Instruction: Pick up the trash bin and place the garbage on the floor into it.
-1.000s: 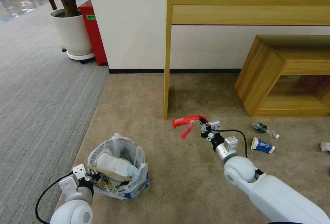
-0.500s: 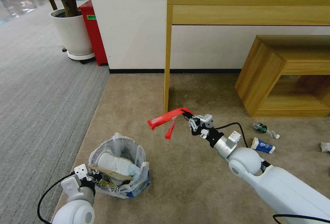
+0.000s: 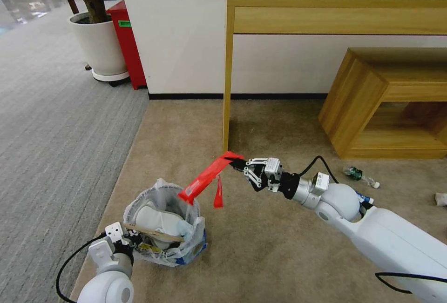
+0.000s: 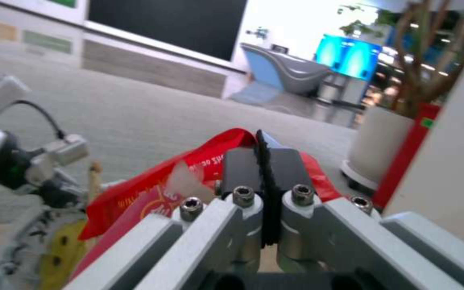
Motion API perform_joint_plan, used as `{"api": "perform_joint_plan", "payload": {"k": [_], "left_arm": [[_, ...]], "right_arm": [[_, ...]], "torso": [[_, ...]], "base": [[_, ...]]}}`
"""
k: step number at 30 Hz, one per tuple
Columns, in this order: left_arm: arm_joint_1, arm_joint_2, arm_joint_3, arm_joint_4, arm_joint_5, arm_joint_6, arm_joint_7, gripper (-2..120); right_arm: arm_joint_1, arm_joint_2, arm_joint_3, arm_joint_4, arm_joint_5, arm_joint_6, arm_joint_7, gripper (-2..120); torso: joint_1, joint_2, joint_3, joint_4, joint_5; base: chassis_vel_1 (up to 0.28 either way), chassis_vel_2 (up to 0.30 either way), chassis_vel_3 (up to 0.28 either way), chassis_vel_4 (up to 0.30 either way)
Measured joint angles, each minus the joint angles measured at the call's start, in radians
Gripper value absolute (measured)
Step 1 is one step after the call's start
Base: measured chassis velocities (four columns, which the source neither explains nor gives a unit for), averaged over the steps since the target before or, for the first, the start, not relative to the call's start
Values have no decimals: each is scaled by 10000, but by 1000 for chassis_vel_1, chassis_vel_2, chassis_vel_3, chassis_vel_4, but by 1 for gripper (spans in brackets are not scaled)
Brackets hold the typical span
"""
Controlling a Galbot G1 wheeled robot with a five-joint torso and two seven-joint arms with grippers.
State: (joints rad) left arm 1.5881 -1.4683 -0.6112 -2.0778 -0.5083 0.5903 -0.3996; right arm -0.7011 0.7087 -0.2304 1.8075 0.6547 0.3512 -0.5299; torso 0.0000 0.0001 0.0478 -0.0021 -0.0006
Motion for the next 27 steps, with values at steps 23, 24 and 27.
{"api": "perform_joint_plan", "payload": {"k": [23, 24, 27], "left_arm": [[23, -221, 350, 127, 387, -4, 91, 0], [23, -221, 350, 127, 387, -4, 91, 0], [20, -232, 395, 155, 431, -5, 99, 0]], "right_arm": [[2070, 223, -2110, 166, -118, -195, -271, 0], [2070, 223, -2110, 166, -118, -195, -271, 0], [2366, 236, -2424, 171, -119, -234, -301, 0]], "torso": [[0, -1, 0, 0, -1], [0, -1, 0, 0, -1], [0, 0, 0, -1, 0]], "base": [[0, 0, 0, 0], [0, 0, 0, 0], [0, 0, 0, 0]]}}
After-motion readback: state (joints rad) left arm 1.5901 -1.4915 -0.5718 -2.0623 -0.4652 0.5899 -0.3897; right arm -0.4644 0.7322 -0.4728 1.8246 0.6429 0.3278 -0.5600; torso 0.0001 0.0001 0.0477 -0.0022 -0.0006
